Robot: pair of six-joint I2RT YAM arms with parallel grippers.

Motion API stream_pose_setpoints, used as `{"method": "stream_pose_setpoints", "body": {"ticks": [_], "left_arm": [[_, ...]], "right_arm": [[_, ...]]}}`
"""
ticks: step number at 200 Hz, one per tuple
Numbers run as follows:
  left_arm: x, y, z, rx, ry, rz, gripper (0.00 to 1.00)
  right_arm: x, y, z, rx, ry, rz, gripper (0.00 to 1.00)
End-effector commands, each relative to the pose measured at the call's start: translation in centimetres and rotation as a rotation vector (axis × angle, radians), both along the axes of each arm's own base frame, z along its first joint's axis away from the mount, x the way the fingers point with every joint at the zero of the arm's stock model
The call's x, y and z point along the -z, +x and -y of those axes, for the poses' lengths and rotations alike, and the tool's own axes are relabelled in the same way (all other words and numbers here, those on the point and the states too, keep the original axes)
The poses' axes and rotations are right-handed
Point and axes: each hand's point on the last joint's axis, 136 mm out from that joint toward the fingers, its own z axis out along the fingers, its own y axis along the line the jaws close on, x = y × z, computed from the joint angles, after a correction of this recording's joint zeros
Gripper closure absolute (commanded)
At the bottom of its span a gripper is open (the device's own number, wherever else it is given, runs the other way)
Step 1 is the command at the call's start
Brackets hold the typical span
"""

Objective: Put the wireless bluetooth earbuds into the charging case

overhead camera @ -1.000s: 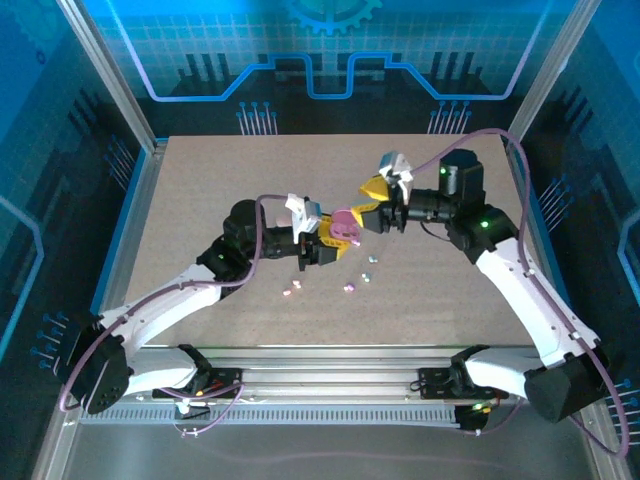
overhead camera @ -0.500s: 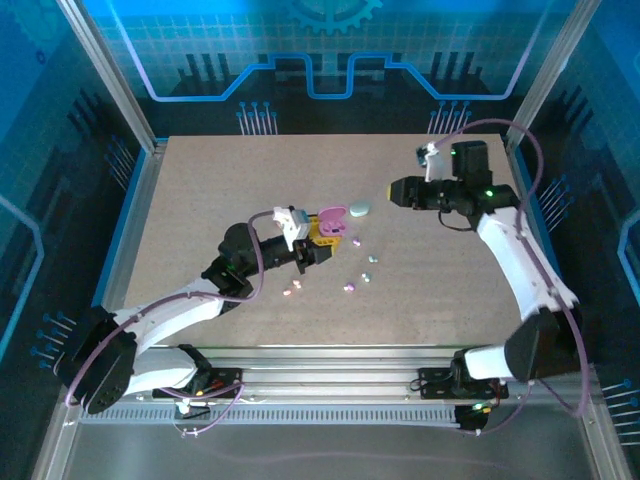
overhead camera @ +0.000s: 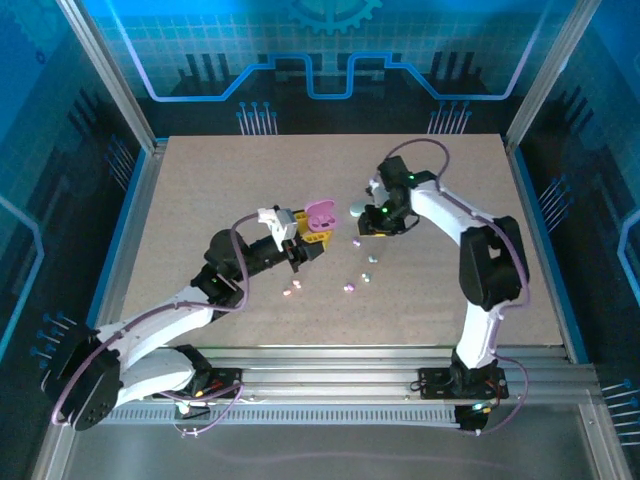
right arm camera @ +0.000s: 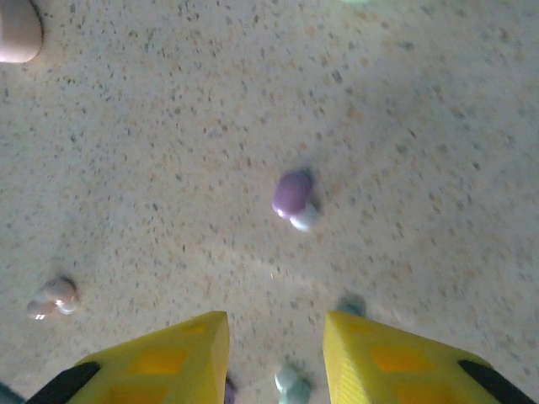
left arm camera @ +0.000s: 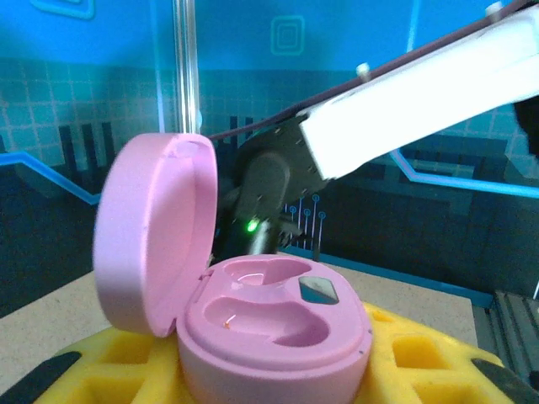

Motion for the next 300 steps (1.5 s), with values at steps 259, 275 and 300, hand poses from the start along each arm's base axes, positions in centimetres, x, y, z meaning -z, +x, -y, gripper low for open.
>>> {"method": "stream_pose_setpoints", "body": {"ticks": [259, 275, 300], "left_arm": [[-1.4, -1.2, -0.7, -0.001, 0.008, 0.024, 0.68], [-1.4, -1.2, -0.6, 0.002, 0.008, 0.022, 0.68], [-1.3, -1.1, -0.5, 0.002, 0.009, 0.017, 0.68]], "right_arm": [[7.0, 1.9, -2.3, -0.04, -0.302, -0.129, 0.76], [7.1, 1.8, -2.4, -0.04, -0.298, -0.133, 0.77], [7.3, 1.6, -2.3, -0.043, -0.303, -0.141, 0.79]]}}
